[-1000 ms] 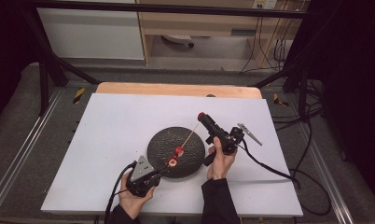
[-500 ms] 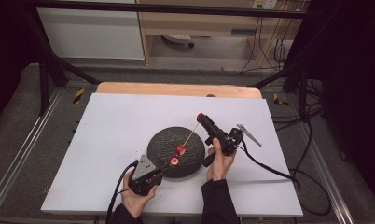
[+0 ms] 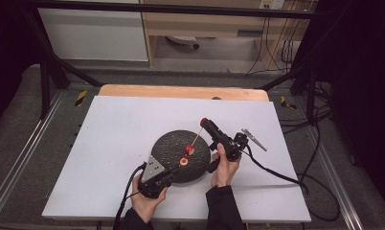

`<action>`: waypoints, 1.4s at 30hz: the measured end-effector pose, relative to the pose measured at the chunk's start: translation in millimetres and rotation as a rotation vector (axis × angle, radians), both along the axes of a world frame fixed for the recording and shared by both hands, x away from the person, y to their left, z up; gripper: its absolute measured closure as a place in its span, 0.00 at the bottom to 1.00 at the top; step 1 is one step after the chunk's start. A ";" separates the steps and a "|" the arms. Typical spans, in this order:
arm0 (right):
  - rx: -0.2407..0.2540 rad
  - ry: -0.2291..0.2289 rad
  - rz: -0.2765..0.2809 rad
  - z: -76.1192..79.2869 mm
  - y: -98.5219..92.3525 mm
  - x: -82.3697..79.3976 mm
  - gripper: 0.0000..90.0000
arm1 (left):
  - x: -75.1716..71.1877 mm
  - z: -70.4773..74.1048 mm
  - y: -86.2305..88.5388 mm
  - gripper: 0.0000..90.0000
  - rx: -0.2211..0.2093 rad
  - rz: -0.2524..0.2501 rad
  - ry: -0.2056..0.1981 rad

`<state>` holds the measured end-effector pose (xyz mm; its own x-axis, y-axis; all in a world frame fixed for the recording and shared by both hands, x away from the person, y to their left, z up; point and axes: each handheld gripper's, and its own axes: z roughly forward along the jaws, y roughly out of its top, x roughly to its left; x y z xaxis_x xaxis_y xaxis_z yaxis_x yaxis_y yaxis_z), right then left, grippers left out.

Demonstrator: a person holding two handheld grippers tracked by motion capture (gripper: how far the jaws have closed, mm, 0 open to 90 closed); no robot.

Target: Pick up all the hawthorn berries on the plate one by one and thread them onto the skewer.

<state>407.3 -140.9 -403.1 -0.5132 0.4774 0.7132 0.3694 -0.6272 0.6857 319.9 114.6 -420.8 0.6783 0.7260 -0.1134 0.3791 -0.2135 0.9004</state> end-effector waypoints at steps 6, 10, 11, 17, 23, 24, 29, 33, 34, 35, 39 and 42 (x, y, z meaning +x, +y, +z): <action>-0.008 0.006 0.009 -2.3 1.6 -0.9 0.70 | 5.0 1.4 -3.1 0.98 -0.009 0.007 0.003; -0.015 0.010 0.016 -3.7 2.4 -1.7 0.70 | 8.1 3.3 -4.8 0.98 -0.012 0.006 0.003; -0.016 0.010 0.018 -3.9 2.6 -2.0 0.70 | 9.0 3.9 -5.2 0.98 -0.012 0.006 0.004; -0.031 0.010 0.035 -5.3 3.1 -3.1 0.70 | 15.1 7.7 -8.4 0.98 -0.021 0.002 0.011; -0.050 0.013 0.049 -6.0 3.3 -4.6 0.70 | 21.1 10.4 -13.0 0.98 -0.027 -0.002 0.016; -0.053 0.015 0.052 -5.9 3.2 -4.8 0.70 | 21.7 10.5 -13.8 0.98 -0.029 -0.002 0.017; -0.066 0.019 0.058 -6.8 3.5 -5.5 0.70 | 24.4 11.0 -14.6 0.98 -0.032 -0.002 0.020; -0.078 0.026 0.061 -7.5 3.8 -5.9 0.70 | 25.2 10.4 -15.1 0.98 -0.034 -0.002 0.023; -0.080 0.026 0.062 -7.7 3.9 -5.9 0.70 | 25.5 10.2 -15.2 0.98 -0.036 -0.002 0.025; -0.081 0.027 0.061 -7.7 4.1 -6.2 0.70 | 25.7 10.1 -15.3 0.98 -0.036 -0.003 0.026; -0.094 0.033 0.066 -7.8 4.0 -5.8 0.70 | 27.0 9.0 -15.6 0.98 -0.033 -0.003 0.029; -0.111 0.036 0.075 -6.9 2.8 -4.9 0.69 | 27.3 8.7 -14.4 0.98 -0.038 -0.009 0.033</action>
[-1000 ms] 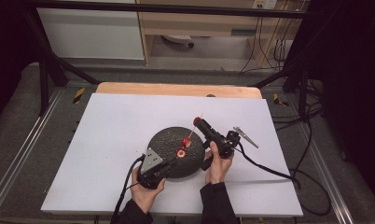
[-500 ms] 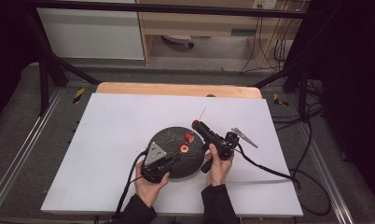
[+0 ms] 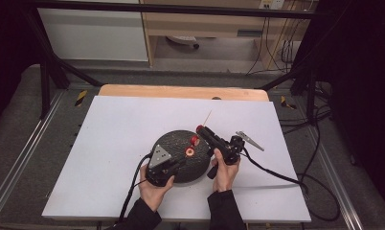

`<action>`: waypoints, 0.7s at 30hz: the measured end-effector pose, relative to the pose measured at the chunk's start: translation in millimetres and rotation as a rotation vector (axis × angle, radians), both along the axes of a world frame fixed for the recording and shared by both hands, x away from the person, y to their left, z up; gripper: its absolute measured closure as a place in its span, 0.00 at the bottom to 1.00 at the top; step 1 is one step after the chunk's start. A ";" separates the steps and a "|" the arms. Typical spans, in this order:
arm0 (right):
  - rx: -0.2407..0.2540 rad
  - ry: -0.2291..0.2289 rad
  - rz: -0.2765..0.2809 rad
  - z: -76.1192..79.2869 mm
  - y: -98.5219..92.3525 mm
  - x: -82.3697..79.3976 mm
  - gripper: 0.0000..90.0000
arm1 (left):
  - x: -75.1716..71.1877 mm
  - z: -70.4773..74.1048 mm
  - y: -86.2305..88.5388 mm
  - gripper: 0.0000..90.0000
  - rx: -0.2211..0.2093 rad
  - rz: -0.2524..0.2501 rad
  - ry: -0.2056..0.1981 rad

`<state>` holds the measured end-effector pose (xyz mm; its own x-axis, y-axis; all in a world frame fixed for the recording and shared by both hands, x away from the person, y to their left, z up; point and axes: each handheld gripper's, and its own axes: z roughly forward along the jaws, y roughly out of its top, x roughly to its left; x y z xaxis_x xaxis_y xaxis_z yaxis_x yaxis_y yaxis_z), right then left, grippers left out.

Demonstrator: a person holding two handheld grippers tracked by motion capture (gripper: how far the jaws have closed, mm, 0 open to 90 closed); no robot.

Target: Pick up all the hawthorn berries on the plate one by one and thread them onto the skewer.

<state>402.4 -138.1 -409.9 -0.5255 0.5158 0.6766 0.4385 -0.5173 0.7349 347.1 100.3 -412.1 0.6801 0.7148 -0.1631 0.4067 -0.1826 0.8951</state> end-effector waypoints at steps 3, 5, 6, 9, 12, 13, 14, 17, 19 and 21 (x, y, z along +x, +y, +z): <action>-0.024 -0.010 0.005 3.9 -3.4 0.0 0.66 | -0.7 0.1 3.9 0.98 0.009 -0.003 -0.002; -0.047 -0.020 0.005 8.3 -6.8 -0.8 0.63 | -0.7 -1.1 7.4 0.98 0.009 0.002 0.003; -0.062 -0.020 0.008 10.0 -9.0 -0.4 0.60 | -0.4 -1.8 9.3 0.98 0.012 0.004 0.005; -0.124 -0.018 0.020 13.4 -14.1 0.6 0.53 | -0.1 -3.8 14.7 0.98 0.014 0.012 0.013; -0.186 -0.006 0.040 14.8 -17.6 0.6 0.47 | -0.5 -5.1 20.1 0.98 0.024 0.014 0.021; -0.214 -0.009 0.044 14.7 -18.7 1.1 0.44 | -0.9 -5.1 22.1 0.98 0.027 0.013 0.022; -0.238 -0.004 0.053 14.7 -19.8 1.4 0.41 | -1.3 -5.0 24.4 0.98 0.030 0.012 0.024; -0.317 0.002 0.074 14.2 -23.0 1.6 0.31 | -1.9 -4.2 31.4 0.98 0.028 0.010 0.034; -0.377 0.006 0.094 12.8 -25.2 2.4 0.24 | -2.5 -3.6 36.1 0.98 0.035 0.006 0.037; -0.429 0.024 0.113 10.7 -27.8 2.6 0.18 | -3.0 -3.1 41.1 0.98 0.045 0.005 0.042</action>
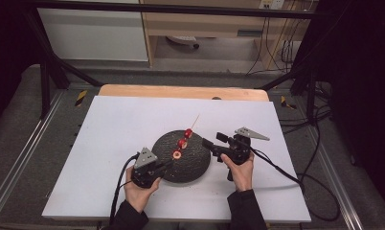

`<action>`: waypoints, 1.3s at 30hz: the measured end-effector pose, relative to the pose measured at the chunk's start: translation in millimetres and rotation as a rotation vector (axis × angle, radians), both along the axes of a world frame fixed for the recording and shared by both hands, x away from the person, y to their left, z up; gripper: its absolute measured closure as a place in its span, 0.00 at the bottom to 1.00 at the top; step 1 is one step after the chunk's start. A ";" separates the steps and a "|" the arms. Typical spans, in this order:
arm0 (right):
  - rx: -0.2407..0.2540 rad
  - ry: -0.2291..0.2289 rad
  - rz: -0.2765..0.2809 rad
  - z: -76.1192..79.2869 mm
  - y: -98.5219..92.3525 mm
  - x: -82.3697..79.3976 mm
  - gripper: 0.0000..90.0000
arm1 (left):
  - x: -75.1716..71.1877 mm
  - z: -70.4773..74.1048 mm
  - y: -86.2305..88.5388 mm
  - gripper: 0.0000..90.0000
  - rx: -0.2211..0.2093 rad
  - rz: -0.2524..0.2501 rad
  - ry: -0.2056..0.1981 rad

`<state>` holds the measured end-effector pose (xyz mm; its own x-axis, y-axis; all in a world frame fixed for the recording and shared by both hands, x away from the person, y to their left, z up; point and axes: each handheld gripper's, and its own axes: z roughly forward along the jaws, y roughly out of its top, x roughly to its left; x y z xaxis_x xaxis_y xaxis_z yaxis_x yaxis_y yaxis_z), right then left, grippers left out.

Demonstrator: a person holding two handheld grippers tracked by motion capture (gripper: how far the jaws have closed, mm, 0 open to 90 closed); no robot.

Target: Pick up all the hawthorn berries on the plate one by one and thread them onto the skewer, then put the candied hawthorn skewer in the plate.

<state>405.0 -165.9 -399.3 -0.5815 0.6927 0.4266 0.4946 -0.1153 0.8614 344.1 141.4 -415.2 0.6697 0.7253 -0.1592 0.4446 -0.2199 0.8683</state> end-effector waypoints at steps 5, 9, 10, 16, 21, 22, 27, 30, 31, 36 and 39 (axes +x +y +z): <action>-0.119 0.027 0.036 -7.8 -8.2 -0.2 0.07 | -1.3 3.0 11.8 0.98 0.020 -0.007 0.013; -0.198 0.048 0.064 -15.3 -17.1 -3.3 0.03 | -0.6 7.6 20.8 0.98 0.055 -0.018 0.023; -0.207 0.048 0.070 -17.2 -19.8 -4.4 0.02 | 0.1 9.2 22.6 0.98 0.062 -0.021 0.027; -0.285 0.062 0.116 -27.8 -36.2 -13.4 0.01 | 4.9 19.0 28.7 0.98 0.107 -0.033 0.037; -0.307 0.059 0.141 -35.8 -51.9 -22.5 0.01 | 12.2 25.4 30.9 0.98 0.133 -0.043 0.055; -0.318 0.062 0.141 -37.2 -54.6 -24.0 0.01 | 13.8 26.7 31.2 0.98 0.138 -0.046 0.059; -0.361 0.066 0.157 -43.5 -65.0 -31.6 0.01 | 22.1 33.9 29.9 0.98 0.172 -0.055 0.075; -0.363 0.067 0.153 -47.3 -69.7 -35.6 0.01 | 26.6 37.9 26.9 0.98 0.198 -0.062 0.085; -0.363 0.073 0.151 -48.9 -71.1 -36.5 0.01 | 28.0 39.0 25.7 0.98 0.208 -0.066 0.087; -0.388 0.090 0.147 -55.2 -75.0 -39.0 0.01 | 36.6 41.0 19.0 0.98 0.245 -0.075 0.107; -0.389 0.086 0.152 -56.1 -74.7 -40.2 0.01 | 41.8 39.1 13.8 0.98 0.263 -0.080 0.125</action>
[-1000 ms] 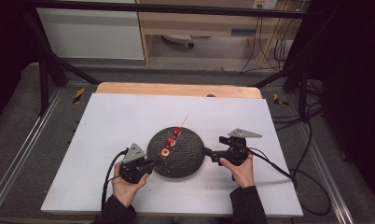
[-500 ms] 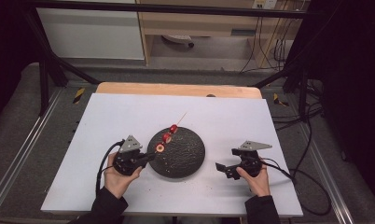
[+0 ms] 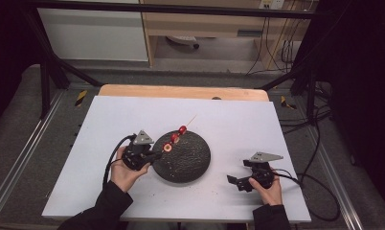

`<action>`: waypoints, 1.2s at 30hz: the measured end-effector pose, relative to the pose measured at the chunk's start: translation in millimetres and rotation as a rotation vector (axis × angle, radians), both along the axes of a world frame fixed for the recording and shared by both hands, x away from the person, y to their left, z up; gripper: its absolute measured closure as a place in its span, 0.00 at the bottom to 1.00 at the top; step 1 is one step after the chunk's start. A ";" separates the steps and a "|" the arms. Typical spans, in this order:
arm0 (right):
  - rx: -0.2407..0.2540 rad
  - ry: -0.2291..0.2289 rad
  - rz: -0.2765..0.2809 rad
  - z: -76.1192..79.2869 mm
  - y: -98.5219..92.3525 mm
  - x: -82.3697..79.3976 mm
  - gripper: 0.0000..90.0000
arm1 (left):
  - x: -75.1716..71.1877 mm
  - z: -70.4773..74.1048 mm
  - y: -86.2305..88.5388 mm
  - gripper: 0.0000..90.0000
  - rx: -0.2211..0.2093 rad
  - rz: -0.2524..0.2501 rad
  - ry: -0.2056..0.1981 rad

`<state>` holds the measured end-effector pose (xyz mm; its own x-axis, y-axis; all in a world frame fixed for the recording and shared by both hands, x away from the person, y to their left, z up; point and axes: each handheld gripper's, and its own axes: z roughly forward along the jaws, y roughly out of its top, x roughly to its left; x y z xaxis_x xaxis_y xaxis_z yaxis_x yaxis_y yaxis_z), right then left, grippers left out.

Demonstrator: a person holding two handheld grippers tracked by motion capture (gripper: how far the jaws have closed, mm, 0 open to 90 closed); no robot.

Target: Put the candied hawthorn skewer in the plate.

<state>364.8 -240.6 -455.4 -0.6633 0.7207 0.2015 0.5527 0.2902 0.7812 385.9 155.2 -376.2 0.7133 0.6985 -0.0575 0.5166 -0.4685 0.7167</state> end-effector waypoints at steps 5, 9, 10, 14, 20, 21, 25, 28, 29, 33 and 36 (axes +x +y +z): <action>-0.006 0.014 -0.004 -0.9 -0.8 -2.8 0.01 | 5.9 -6.6 -7.2 0.98 0.018 0.006 0.024; -0.009 0.002 -0.001 -0.4 -2.1 -3.6 0.01 | 7.5 -12.9 -13.9 0.98 0.059 0.000 0.038; -0.009 0.003 -0.002 0.1 -2.6 -4.1 0.01 | 7.8 -15.3 -15.7 0.98 0.069 0.001 0.041; 0.008 0.000 -0.003 0.5 -3.4 -4.3 0.01 | 9.6 -22.9 -20.0 0.98 0.097 -0.001 0.068; 0.003 0.001 -0.003 0.1 -3.4 -4.8 0.01 | 10.9 -34.4 -25.6 0.98 0.145 0.000 0.102; 0.003 0.001 -0.003 0.1 -3.5 -4.6 0.01 | 11.2 -35.7 -26.4 0.98 0.152 0.000 0.108; 0.004 0.004 -0.005 0.0 -3.8 -4.1 0.01 | 12.5 -40.7 -29.4 0.98 0.169 0.005 0.120; 0.006 0.009 -0.009 -0.7 -4.3 -3.8 0.01 | 12.9 -42.3 -30.5 0.98 0.174 0.011 0.125; 0.005 0.008 -0.008 -0.9 -4.3 -3.8 0.01 | 13.2 -43.0 -30.8 0.98 0.175 0.012 0.127; 0.005 0.007 -0.005 -1.2 -4.2 -3.9 0.01 | 14.5 -44.3 -32.1 0.98 0.172 0.019 0.129; 0.006 0.006 -0.006 -0.9 -4.5 -4.0 0.01 | 14.7 -45.2 -33.2 0.98 0.179 0.022 0.128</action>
